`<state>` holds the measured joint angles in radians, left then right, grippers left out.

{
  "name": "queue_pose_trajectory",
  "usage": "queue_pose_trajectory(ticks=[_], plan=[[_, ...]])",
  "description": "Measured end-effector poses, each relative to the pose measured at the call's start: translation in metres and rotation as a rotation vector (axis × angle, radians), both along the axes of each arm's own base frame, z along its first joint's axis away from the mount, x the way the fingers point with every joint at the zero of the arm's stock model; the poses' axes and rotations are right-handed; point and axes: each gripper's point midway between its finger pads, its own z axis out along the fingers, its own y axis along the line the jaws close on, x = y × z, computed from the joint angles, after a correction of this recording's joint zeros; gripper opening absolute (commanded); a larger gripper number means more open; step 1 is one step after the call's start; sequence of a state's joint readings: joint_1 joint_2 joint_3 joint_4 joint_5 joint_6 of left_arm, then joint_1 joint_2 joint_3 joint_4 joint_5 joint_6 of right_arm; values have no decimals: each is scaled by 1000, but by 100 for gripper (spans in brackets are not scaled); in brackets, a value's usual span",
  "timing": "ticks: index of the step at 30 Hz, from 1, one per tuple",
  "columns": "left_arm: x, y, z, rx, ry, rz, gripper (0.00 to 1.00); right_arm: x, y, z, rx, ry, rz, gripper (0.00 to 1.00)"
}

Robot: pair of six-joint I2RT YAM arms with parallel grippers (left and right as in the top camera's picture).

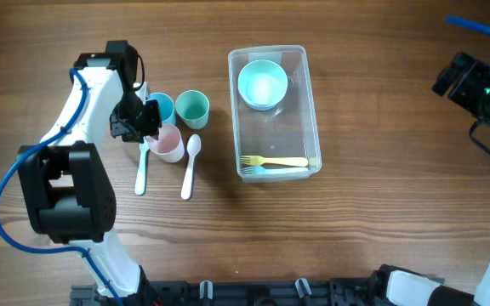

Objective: Pack container
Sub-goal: 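Move the left gripper to the pink cup and grasp it, then carry the pink cup into the container and release it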

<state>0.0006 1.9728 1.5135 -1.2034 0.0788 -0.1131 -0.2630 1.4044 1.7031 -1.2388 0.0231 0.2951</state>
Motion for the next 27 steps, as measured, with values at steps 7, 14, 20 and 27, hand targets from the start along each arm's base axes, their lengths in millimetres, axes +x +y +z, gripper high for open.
queue_pose_trajectory(ticks=[7,14,20,27], plan=[[-14,0,2,-1,58,0,23,0,0,0,0,0,0,100],[-3,-26,0,-3,5,-68,22,0,0,0,0,0,0,100],[-5,-36,0,19,6,-73,6,0,0,0,0,0,0,100],[-9,-33,0,36,27,-68,4,0,0,0,0,0,0,100]])
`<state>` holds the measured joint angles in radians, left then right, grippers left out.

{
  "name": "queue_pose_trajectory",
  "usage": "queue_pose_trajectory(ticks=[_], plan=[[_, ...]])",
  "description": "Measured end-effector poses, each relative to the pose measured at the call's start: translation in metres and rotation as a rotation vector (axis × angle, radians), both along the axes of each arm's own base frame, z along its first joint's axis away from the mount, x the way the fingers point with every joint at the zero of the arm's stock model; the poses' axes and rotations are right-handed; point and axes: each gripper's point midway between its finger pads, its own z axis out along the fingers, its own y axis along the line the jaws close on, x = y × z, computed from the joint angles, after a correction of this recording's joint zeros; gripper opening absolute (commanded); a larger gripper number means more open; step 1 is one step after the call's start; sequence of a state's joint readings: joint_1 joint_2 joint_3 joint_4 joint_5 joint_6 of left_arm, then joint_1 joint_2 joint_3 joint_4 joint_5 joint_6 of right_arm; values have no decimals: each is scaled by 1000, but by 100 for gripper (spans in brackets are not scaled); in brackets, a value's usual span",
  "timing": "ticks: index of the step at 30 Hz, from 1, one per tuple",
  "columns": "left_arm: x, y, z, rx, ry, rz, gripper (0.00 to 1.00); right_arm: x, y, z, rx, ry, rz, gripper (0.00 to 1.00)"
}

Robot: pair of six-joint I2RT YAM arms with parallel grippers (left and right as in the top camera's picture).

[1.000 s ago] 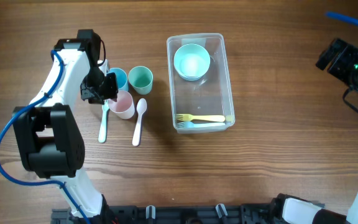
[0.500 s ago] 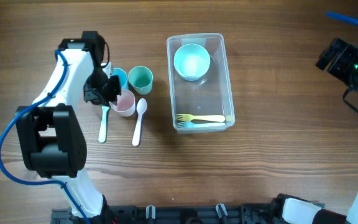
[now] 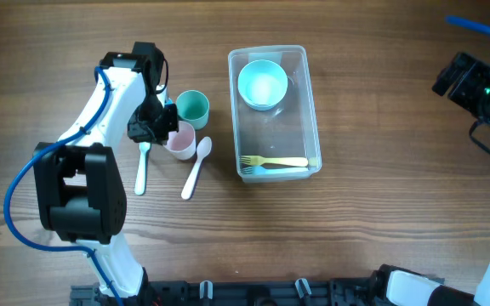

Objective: Pack container
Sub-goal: 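Carry the pink cup into the container and release it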

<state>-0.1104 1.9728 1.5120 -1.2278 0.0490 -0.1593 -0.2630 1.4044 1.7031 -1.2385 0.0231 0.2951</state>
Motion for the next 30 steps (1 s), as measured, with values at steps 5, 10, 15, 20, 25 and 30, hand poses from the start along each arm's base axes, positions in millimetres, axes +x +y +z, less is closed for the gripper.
queue_pose_trajectory(ticks=[5,10,15,20,25,30], plan=[[-21,1,20,5,38,-4,4,0,0,0,0,0,0,100],[-34,-29,101,-43,-192,-73,4,0,0,0,0,0,0,100],[-16,-100,204,-187,-558,-186,4,0,0,0,0,0,0,100],[27,-129,239,-236,-644,-180,4,0,0,0,0,1,0,100],[63,-183,178,-273,-493,-245,4,-1,0,0,1,3,0,100],[59,-218,80,-208,-279,-308,4,-1,0,0,1,3,0,100]])
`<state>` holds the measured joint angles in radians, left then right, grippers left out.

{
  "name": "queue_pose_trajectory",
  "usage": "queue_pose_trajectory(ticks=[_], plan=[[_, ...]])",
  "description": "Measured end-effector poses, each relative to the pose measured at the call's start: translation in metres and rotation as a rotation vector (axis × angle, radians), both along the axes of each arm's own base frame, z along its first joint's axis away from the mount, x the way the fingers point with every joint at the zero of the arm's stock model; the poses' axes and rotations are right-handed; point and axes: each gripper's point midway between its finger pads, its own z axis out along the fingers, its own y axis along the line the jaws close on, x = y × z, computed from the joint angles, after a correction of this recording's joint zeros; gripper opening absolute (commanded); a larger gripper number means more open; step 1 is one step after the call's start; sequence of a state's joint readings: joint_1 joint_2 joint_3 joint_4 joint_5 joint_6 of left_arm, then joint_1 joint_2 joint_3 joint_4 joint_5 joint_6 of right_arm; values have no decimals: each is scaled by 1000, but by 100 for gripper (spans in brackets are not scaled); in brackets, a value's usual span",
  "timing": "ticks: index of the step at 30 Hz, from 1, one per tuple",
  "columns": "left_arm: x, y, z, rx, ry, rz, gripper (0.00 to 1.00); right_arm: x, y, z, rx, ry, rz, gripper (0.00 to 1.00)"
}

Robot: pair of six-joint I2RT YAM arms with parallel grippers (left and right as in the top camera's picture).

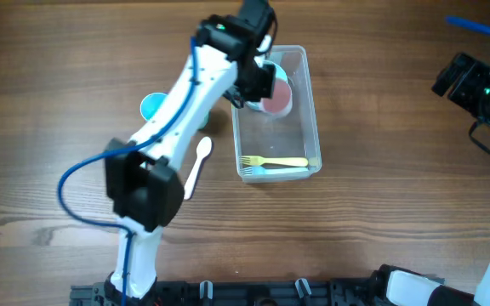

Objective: Pack container
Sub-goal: 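Carry the pink cup into the container and release it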

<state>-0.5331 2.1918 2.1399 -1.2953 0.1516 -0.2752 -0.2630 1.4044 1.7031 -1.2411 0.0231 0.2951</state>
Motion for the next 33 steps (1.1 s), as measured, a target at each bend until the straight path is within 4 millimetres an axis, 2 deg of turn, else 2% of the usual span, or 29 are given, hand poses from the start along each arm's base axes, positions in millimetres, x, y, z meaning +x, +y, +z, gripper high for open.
queue_pose_trajectory(ticks=[7,9,13,17,19,22,24,27,28,29,30,31,33], plan=[[1,5,-38,111,35,-4,4,0,0,0,0,0,0,100],[1,5,-48,125,51,-6,7,0,0,0,0,0,0,100],[1,6,-50,138,47,-6,13,0,0,0,0,0,0,100],[2,7,-50,144,43,-5,14,0,0,0,0,0,0,100],[1,8,-50,147,48,-6,18,0,0,0,0,0,0,100],[-7,14,-48,168,79,-11,37,0,0,0,0,0,0,100],[-8,15,-32,157,58,-13,45,0,0,0,0,0,0,100],[-6,23,21,114,-45,10,58,0,0,0,0,0,0,100],[-10,34,58,95,-113,28,64,0,0,0,0,0,0,100],[-11,44,80,87,-157,47,71,0,0,0,0,0,0,100],[-16,64,103,91,-189,83,75,0,0,0,0,0,0,100],[-17,77,112,95,-196,112,76,0,0,0,0,0,0,100],[-21,123,116,141,-151,199,73,0,0,0,0,0,0,100]])
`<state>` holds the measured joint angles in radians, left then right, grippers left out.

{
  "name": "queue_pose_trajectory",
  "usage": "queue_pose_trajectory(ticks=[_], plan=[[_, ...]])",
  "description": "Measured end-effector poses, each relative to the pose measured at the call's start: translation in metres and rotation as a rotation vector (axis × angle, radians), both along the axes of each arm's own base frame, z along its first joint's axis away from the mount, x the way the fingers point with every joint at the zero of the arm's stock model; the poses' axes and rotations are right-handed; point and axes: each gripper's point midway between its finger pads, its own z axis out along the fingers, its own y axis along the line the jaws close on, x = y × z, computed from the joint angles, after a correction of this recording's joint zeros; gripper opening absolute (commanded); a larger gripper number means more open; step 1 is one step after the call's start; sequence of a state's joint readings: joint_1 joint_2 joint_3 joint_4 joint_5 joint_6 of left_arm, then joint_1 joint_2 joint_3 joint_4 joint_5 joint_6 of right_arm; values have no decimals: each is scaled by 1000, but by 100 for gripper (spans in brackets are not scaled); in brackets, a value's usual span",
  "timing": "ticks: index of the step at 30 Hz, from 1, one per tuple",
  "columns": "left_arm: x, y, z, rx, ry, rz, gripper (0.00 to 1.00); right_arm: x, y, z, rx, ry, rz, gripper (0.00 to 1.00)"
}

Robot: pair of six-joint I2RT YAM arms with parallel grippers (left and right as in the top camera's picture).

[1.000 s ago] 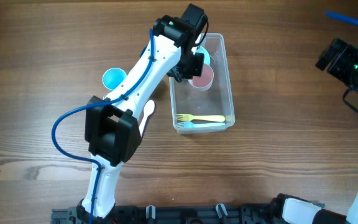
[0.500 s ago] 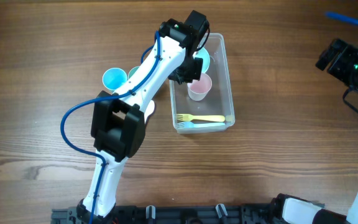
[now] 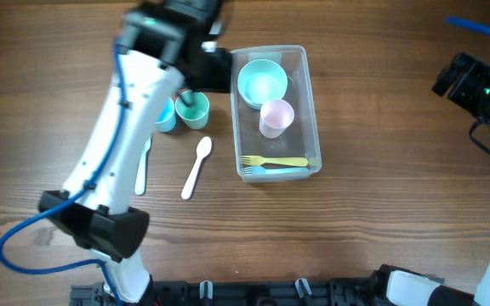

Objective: Pack container
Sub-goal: 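Carry the pink cup into the container and release it, then grasp the blue cup with the left gripper, then stack the blue cup into the pink cup in the container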

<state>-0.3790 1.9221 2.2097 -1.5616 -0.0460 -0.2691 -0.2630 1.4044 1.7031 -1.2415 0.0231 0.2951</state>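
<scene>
A clear plastic container [image 3: 289, 140] lies at the table's middle. In it are a light blue bowl [image 3: 263, 83] at the far end, a pink cup [image 3: 276, 116] upright next to the bowl, and a yellow fork [image 3: 279, 161] over a pale blue utensil [image 3: 266, 171] at the near end. My left gripper [image 3: 218, 70], blurred, hangs just left of the container's far corner, apart from the pink cup, with nothing in it. My right gripper [image 3: 486, 136] stays at the far right edge, its fingers unclear.
Left of the container stand a green cup [image 3: 192, 109] and a blue cup [image 3: 165, 115], the latter partly under my left arm. A white spoon [image 3: 196, 166] and a pale spoon [image 3: 141, 170] lie nearer the front.
The pink cup, then in my left gripper over the container beside the bowl, now stands in the container on its own. My left gripper has moved left, outside the container wall.
My left gripper was at the pink cup among the cups left of the container, then had it a little further right. Then it held the cup over the container. Now the cup stands inside and the gripper is away. The right arm has not moved.
</scene>
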Motion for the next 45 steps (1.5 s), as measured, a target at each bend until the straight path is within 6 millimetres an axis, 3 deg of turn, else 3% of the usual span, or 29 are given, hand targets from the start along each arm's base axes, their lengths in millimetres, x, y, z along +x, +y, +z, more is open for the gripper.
queue_pose_trajectory(ticks=[2,4,6,8,11,14,19,24,25,28,31,35,38,41,43,44,45], plan=[[7,58,-8,30,52,143,70,0,0,0,0,0,0,100],[6,94,-19,31,102,231,68,0,0,0,0,0,0,100],[6,125,-37,12,160,297,69,0,0,0,0,0,0,100],[11,136,-60,-4,173,310,69,0,0,0,0,-1,0,100],[11,146,-114,-8,230,327,72,0,0,0,0,0,0,100],[12,144,-153,-15,237,318,70,0,0,0,0,0,0,100],[19,144,-176,-18,212,310,58,0,0,0,0,1,0,100],[32,144,-178,-25,161,310,51,0,0,0,0,1,0,100],[33,144,-179,-25,159,310,46,0,0,0,0,1,0,100],[32,144,-200,-18,206,308,17,0,0,0,0,1,0,100],[32,144,-207,-19,218,304,5,0,0,0,0,1,0,100],[34,144,-204,-20,205,300,4,0,0,0,0,0,0,100],[33,144,-179,-24,168,299,4,0,0,0,0,1,0,100],[33,137,-106,-40,44,278,4,0,0,0,0,1,0,100],[29,112,-43,-64,-101,206,4,0,0,0,0,1,0,100],[25,100,-26,-73,-143,168,4,0,0,0,0,0,0,100],[15,71,-3,-89,-198,86,4,0,0,0,0,1,0,100]])
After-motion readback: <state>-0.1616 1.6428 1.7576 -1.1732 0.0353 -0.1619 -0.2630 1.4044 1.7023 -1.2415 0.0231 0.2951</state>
